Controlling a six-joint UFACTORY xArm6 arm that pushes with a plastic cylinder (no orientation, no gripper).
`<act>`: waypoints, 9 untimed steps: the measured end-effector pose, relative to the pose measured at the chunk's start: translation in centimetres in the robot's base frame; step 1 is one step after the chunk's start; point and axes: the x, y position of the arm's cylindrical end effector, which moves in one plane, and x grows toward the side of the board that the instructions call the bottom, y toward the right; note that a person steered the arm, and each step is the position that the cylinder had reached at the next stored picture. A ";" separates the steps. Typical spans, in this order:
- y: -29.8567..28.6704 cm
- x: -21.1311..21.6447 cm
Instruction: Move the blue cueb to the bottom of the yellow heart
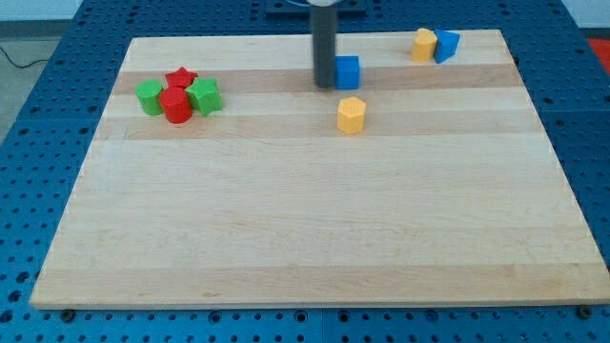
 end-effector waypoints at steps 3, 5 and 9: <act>1.4 -0.2; 2.9 -3.4; 6.1 -1.5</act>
